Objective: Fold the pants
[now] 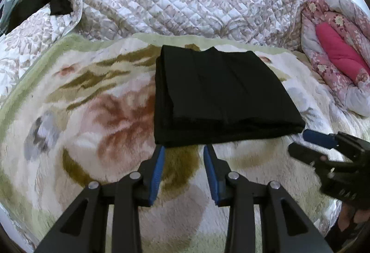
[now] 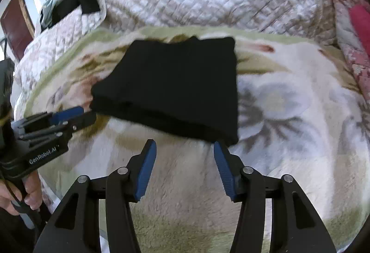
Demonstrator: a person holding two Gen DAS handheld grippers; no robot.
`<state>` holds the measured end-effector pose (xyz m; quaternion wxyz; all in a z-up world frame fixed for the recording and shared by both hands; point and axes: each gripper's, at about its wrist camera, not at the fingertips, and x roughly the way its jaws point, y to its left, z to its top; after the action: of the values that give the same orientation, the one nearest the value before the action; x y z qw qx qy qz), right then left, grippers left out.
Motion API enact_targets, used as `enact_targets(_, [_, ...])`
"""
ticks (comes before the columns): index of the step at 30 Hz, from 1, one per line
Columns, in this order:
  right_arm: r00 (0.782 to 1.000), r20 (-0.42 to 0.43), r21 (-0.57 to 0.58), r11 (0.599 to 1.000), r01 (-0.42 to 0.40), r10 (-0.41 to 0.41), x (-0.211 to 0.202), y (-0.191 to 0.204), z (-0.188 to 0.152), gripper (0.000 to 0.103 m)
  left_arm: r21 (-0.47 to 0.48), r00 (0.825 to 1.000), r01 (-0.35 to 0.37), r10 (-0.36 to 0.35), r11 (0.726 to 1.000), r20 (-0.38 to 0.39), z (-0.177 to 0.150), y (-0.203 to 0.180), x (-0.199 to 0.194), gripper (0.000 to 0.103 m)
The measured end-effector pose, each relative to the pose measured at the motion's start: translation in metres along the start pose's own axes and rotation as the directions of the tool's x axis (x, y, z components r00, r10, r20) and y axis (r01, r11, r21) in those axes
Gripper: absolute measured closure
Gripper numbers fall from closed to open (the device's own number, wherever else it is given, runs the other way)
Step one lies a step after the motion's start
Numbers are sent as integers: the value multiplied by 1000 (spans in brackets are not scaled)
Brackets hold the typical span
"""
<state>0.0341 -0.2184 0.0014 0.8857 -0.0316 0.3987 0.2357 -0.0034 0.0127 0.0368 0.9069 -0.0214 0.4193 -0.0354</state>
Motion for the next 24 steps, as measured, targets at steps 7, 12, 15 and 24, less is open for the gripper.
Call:
enact_targets(7, [998,-34,-39,998,47,-48,14,3,-4,47,9,998,-17,17,1000,-63,-9,0,20,61])
enact_targets(12, [998,-37,-48,997,54,-56,18,4,-5,43,27,998,-38,39,999,-54,-10,-2,21,55])
enact_targets(15, [998,-37,-49,997,54,-56,18,4,-5,43,31,998,-44,46,999,-52,-10,-2,21,52])
enact_targets(24, [998,-37,-52,997,56,-58,19,5,-5,42,35,997,-48,50,998,-51,-11,-1,22,50])
